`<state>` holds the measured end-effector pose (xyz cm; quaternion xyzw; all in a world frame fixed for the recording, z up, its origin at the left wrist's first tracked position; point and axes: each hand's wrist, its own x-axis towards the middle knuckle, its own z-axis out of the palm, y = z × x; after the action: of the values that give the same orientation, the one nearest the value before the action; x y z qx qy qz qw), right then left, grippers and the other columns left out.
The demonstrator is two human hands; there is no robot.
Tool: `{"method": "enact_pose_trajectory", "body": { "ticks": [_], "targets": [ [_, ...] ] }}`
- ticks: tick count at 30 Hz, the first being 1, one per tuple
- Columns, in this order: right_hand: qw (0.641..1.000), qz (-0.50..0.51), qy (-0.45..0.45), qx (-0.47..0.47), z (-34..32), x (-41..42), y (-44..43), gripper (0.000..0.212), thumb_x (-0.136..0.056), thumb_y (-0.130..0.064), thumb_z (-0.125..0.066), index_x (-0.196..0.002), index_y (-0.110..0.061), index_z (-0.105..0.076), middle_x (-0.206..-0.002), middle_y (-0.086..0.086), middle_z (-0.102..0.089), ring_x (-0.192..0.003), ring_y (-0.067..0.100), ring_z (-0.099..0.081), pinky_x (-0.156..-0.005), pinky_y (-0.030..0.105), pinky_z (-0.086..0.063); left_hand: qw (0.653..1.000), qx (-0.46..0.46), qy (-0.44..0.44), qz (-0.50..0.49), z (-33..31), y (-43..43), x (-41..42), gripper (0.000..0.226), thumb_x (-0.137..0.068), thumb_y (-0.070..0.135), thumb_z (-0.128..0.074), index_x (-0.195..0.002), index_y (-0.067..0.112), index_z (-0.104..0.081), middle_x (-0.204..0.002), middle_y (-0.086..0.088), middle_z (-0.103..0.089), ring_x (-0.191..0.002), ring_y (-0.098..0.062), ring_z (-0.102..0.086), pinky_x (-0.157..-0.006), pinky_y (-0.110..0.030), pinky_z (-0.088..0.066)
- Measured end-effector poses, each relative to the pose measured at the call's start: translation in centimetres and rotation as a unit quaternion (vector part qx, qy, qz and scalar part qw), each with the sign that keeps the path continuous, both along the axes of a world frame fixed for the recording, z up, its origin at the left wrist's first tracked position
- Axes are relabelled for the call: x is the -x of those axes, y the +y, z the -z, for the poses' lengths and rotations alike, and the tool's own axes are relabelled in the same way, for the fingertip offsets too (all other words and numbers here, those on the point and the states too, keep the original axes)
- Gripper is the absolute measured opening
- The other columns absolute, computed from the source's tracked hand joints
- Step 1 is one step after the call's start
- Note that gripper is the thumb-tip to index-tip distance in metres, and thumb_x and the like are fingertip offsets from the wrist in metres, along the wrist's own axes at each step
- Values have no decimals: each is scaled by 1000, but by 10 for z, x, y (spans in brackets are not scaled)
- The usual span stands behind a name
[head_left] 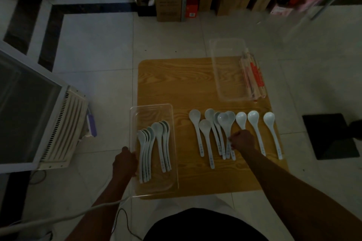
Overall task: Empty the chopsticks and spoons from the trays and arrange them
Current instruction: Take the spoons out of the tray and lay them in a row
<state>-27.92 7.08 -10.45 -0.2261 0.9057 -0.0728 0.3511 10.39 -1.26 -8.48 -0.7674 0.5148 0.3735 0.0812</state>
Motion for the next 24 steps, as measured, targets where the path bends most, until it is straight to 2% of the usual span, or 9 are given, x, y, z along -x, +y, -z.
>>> {"method": "enact_pose_trajectory", "body": {
  "ticks": [5,9,12,14,16,18,21,24],
  "targets": [
    [998,11,31,50,-13,-10,-13,29,-88,-28,-66,-77,-2,-70,-78,12,-71,-78,30,-71,-75,41,-60,1000,-1,13,-2,1,0,-1,17,-97,23,-50,-98,6,-47,-90,-19,-61,-63,-33,-67,-50,-38,-59],
    [996,-33,28,81,-39,-50,-41,27,-95,-28,-52,-88,-5,-66,-83,10,-64,-82,28,-63,-68,31,-47,1000,12,22,7,3,1,-5,18,-97,26,-49,-95,8,-47,-89,-17,-62,-67,-33,-67,-55,-41,-60],
    [986,-82,53,138,-43,-94,-62,31,-96,-26,-53,-78,-3,-64,-71,7,-62,-73,24,-63,-58,30,-46,999,22,27,16,6,3,-9,18,-96,26,-49,-92,9,-47,-88,-17,-62,-70,-34,-67,-65,-44,-60],
    [978,-110,60,166,-44,-127,-70,32,-96,-27,-51,-76,-5,-63,-70,6,-64,-65,19,-61,-58,36,-52,999,24,40,12,8,2,-12,16,-95,26,-49,-89,11,-46,-88,-17,-62,-72,-35,-67,-68,-46,-59],
    [972,-133,61,182,-44,-157,-74,29,-94,-28,-51,-71,-11,-59,-66,2,-61,-57,13,-57,-53,35,-51,998,25,49,13,9,1,-13,15,-94,25,-49,-89,11,-46,-90,-17,-62,-74,-36,-67,-68,-47,-59],
    [967,-170,28,186,-42,-185,-74,25,-93,-25,-54,-72,-13,-60,-69,2,-62,-62,15,-58,-57,33,-49,998,27,56,18,9,1,-14,14,-94,24,-49,-89,11,-46,-90,-16,-61,-74,-35,-67,-68,-46,-59],
    [958,-252,11,140,-25,-220,-67,23,-93,-26,-56,-85,-8,-68,-86,8,-68,-80,21,-65,-67,30,-47,997,29,62,26,9,2,-15,14,-94,24,-48,-90,11,-46,-90,-15,-62,-73,-35,-67,-67,-45,-60],
    [957,-276,-36,89,-5,-240,-60,15,-92,-23,-58,-86,-10,-62,-93,14,-65,-88,27,-64,-66,27,-36,997,33,67,31,11,2,-17,14,-94,25,-47,-93,11,-47,-91,-15,-62,-72,-34,-67,-65,-46,-60]
  ]
}}
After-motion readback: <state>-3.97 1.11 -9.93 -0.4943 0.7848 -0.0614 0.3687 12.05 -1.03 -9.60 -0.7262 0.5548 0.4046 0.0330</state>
